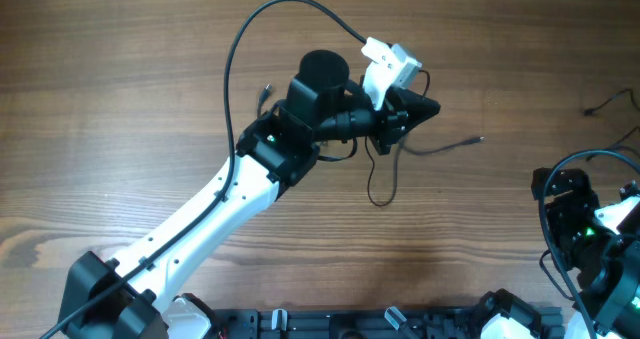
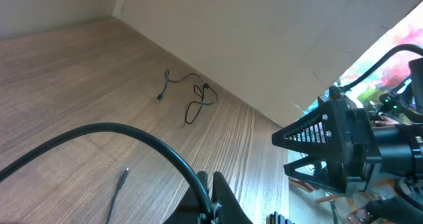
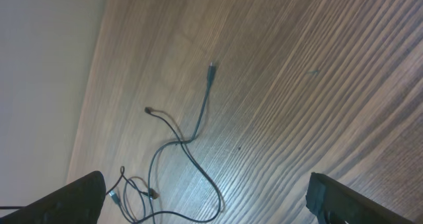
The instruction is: Untangle cables
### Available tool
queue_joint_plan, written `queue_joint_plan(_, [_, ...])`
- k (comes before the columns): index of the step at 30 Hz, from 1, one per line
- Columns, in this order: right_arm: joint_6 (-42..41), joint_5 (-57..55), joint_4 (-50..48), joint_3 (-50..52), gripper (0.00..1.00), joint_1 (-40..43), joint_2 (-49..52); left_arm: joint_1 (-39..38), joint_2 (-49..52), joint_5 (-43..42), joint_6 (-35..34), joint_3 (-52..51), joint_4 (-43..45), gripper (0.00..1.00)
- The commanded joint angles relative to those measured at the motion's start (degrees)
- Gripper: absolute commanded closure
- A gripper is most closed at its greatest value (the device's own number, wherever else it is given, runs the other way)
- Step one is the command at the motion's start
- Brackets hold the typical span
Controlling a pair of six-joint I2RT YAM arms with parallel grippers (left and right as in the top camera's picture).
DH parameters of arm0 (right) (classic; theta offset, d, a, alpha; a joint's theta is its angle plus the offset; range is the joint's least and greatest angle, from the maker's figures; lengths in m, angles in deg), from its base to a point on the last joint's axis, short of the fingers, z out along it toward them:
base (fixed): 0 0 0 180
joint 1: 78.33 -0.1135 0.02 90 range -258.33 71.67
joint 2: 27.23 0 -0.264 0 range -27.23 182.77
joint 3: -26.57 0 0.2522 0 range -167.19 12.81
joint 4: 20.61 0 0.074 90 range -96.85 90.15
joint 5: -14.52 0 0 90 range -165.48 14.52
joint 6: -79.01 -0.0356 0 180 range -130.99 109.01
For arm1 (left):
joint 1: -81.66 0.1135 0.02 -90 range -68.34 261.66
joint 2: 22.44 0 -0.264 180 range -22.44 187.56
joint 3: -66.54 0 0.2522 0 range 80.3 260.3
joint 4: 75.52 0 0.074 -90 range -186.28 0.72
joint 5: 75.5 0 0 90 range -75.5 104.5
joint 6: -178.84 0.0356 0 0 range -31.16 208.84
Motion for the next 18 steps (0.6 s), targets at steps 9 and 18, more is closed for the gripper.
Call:
queue_joint_plan(9, [1.20, -0.83, 0.00, 0.24, 0.00, -0.24, 0.02, 0.87, -1.38, -3.91, -0.35, 0.09, 0.39, 0.96])
queue_joint_plan(18, [18.38, -0.72, -2.54, 0.24, 0.00, -0.24, 0.02, 1.90, -1.40, -13.03, -0.35, 0.13, 1.55, 0.96])
